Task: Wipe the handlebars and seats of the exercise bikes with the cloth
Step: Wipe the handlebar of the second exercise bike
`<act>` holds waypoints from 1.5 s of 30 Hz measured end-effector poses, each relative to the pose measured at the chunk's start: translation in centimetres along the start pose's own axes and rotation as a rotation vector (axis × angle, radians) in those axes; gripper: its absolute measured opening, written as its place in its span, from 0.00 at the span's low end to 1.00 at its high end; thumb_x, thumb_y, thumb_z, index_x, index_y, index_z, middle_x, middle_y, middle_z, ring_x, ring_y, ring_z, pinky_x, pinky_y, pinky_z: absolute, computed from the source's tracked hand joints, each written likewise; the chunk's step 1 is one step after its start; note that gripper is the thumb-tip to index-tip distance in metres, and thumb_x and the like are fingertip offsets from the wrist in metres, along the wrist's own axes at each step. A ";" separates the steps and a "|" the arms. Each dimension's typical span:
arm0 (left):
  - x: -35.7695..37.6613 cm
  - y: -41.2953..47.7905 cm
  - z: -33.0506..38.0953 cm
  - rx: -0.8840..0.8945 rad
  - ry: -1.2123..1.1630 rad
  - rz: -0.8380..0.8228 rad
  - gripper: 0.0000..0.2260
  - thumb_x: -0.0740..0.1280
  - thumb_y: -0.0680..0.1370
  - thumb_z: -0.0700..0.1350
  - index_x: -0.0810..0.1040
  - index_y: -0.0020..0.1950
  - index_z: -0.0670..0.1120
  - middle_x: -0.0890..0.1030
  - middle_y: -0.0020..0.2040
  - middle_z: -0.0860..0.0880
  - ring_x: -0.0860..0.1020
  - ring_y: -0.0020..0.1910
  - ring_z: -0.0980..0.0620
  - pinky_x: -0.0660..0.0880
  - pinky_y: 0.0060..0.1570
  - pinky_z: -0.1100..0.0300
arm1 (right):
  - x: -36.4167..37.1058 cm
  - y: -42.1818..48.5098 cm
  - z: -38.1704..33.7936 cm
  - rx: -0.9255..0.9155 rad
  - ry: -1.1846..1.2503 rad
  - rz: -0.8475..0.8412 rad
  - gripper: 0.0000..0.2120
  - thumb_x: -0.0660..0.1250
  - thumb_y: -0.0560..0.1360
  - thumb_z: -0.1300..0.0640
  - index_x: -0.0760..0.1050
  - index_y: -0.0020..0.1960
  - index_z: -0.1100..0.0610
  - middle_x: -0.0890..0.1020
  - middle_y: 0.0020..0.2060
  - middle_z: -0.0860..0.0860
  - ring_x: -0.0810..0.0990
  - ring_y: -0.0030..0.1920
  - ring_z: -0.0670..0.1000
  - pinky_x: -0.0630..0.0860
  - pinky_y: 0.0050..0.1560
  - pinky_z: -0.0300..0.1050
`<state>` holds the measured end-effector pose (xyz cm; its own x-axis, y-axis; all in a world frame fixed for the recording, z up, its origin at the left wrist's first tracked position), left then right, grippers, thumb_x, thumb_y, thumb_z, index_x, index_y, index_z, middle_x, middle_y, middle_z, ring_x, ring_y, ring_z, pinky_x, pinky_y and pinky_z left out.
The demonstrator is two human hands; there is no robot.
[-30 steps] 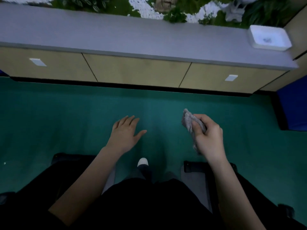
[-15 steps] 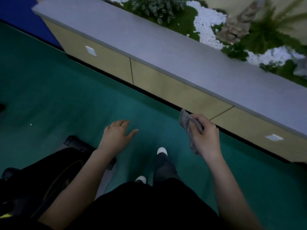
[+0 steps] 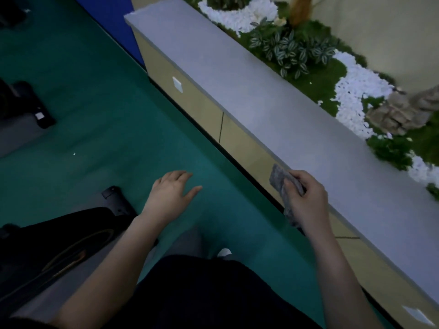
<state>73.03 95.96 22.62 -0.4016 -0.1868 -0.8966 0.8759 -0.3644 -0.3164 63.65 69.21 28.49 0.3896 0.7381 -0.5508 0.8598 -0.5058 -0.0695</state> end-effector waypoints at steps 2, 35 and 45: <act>-0.7 1.6 -1.3 -0.048 -0.008 0.010 0.26 0.57 0.79 0.61 0.68 0.72 0.48 0.68 0.72 0.50 0.64 0.72 0.49 0.60 0.69 0.52 | 1.9 2.7 -1.3 -0.026 -0.007 -0.063 0.08 0.64 0.77 0.63 0.79 0.52 0.54 0.78 0.41 0.40 0.74 0.40 0.26 0.68 0.38 0.20; -15.0 26.9 -25.6 -0.667 -0.189 0.107 0.27 0.54 0.80 0.61 0.61 0.75 0.48 0.62 0.76 0.50 0.57 0.75 0.51 0.54 0.71 0.54 | 39.4 37.8 -27.7 -0.458 -0.058 -0.751 0.09 0.65 0.76 0.64 0.78 0.49 0.51 0.79 0.41 0.37 0.76 0.43 0.30 0.69 0.42 0.23; -20.9 35.1 -29.0 -0.854 -0.222 0.223 0.27 0.55 0.80 0.62 0.62 0.74 0.49 0.62 0.76 0.51 0.58 0.75 0.51 0.55 0.71 0.55 | 47.2 51.7 -34.3 -0.461 -0.080 -0.813 0.09 0.64 0.77 0.63 0.77 0.49 0.51 0.80 0.44 0.47 0.78 0.47 0.48 0.68 0.47 0.38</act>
<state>119.99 113.56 21.28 -0.1640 -0.3754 -0.9122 0.8042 0.4847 -0.3440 137.78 93.19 27.43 -0.3972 0.7458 -0.5349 0.9110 0.3909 -0.1314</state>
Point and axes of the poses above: each hand's wrist, its own y-axis towards the middle knuckle, its own x-axis out of the palm, z = x × y, the point moved 3 cm from there along y, towards the middle knuckle
